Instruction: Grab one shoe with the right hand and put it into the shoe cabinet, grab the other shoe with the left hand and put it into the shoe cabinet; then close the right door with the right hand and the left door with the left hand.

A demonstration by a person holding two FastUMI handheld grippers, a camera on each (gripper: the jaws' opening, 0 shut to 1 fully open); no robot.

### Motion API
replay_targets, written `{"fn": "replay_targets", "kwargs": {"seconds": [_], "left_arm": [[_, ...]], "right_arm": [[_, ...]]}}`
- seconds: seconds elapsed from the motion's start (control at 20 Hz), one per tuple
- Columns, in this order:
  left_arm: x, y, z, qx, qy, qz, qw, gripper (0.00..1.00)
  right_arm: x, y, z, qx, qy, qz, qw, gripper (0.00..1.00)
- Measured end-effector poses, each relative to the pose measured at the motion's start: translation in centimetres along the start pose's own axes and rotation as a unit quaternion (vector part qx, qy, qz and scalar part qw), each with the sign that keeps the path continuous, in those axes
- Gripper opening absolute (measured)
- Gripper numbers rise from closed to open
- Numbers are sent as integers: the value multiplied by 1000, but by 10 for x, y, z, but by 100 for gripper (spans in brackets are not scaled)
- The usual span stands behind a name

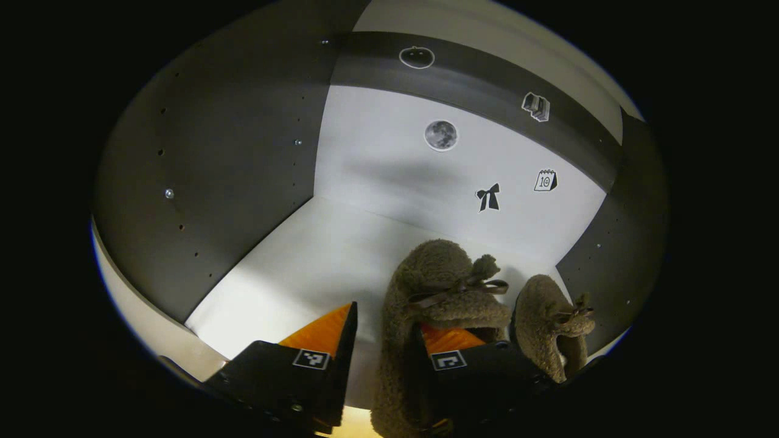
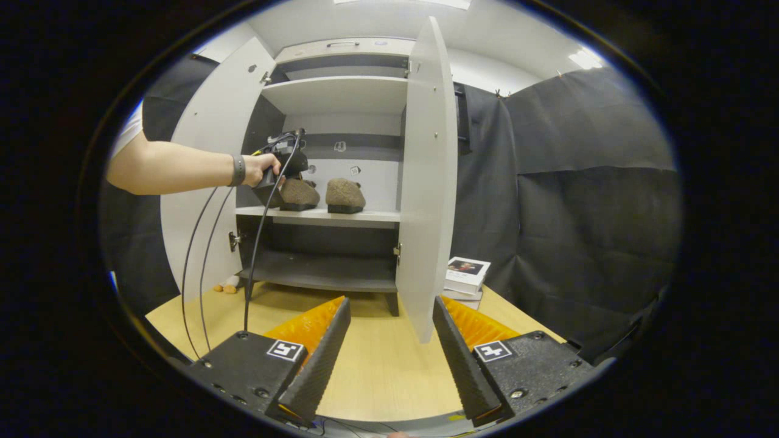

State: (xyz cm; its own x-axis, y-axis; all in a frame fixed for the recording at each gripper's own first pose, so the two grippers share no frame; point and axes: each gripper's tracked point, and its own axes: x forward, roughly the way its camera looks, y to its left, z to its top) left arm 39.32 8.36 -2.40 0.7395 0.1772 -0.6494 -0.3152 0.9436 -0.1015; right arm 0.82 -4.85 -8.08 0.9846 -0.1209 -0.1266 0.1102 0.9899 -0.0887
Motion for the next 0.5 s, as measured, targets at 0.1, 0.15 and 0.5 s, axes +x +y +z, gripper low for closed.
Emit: {"fn": "replay_targets", "kwargs": {"seconds": [0.1, 0.15, 0.5], "left_arm": [[-14, 2, 4, 17, -16, 2, 1000, 52], [-26, 0, 7, 23, -29, -8, 999, 74], [-145, -19, 20, 31, -188, -124, 974, 83]], "right_arm": [[0, 5, 0, -6, -2, 6, 1000, 87], [0, 7, 0, -7, -1, 10, 1000, 87], [2, 25, -4, -8, 5, 35, 999, 87]]}}
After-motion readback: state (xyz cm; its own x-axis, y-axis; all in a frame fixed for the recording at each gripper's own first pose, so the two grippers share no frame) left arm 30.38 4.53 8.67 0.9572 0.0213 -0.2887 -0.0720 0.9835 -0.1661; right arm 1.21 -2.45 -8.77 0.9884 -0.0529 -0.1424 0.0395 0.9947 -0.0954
